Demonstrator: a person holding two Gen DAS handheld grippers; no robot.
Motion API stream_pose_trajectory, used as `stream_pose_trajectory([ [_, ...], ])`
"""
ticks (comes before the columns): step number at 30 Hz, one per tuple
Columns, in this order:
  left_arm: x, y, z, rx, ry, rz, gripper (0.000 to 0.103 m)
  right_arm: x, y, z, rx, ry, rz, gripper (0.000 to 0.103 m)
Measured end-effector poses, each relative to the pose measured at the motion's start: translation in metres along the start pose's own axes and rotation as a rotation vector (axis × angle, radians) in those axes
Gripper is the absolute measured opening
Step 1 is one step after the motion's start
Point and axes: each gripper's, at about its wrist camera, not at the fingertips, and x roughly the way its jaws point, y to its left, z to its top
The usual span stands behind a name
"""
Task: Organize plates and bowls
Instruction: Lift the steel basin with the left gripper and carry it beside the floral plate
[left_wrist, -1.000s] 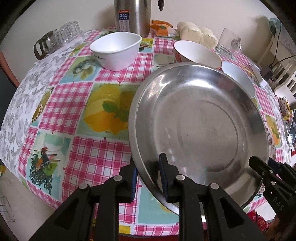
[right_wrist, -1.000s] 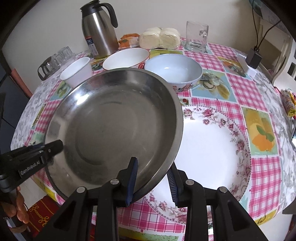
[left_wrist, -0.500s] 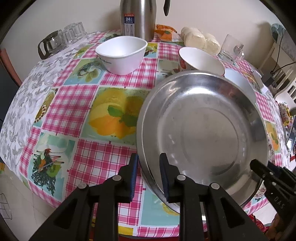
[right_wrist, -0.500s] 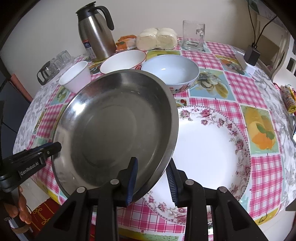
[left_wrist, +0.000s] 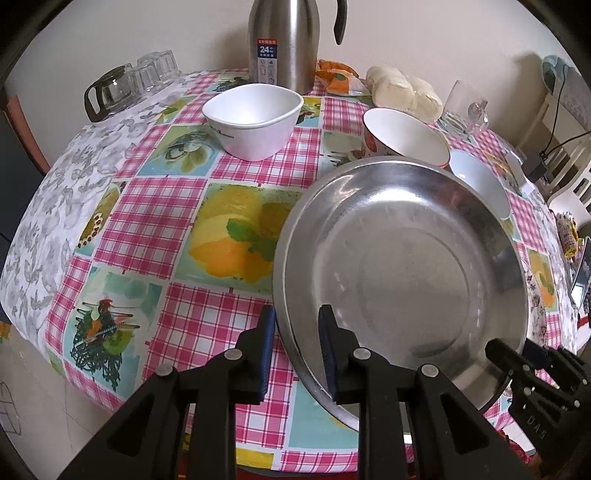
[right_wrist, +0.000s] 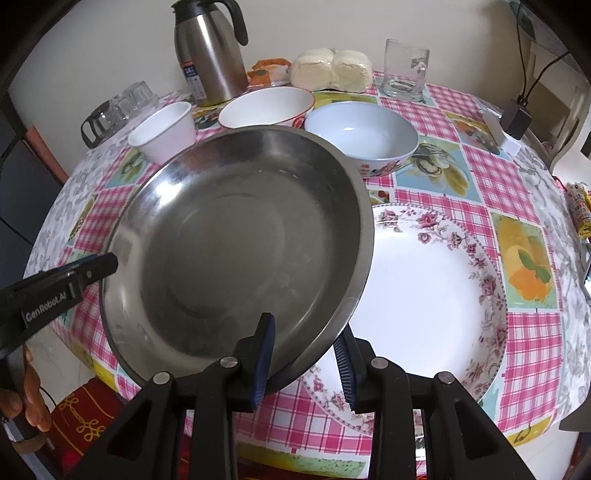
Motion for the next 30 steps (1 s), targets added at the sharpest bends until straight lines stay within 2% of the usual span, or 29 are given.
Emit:
stream_pose_trajectory([
  [5, 0.0, 0.005, 0.002, -0.029, -0.003, 0.001, 0.024, 0.001, 0.005, -0.002, -0.018, 0.01, 0.006, 0.035],
  [7, 0.002, 0.008, 0.002, -0.044, 0.002, 0.006, 0.029, 0.001, 0.004, -0.001, -0.014, 0.009, 0.015, 0.035],
  [11, 0.005, 0.011, 0.003, -0.074, 0.015, -0.04, 0.03, 0.003, -0.005, 0.002, 0.03, 0.003, 0.032, 0.035],
  [19, -0.006, 0.008, 0.004, -0.087, -0.031, -0.09, 0.031, -0.002, 0.001, -0.002, 0.019, 0.011, 0.065, 0.035],
  [26, -0.006, 0.011, 0.005, -0.09, -0.028, -0.063, 0.031, 0.001, 0.006, -0.008, 0.003, 0.046, 0.089, 0.036],
  [30, -0.006, 0.011, 0.005, -0.084, -0.035, -0.046, 0.031, -0.001, -0.001, -0.006, 0.03, 0.028, 0.075, 0.036],
])
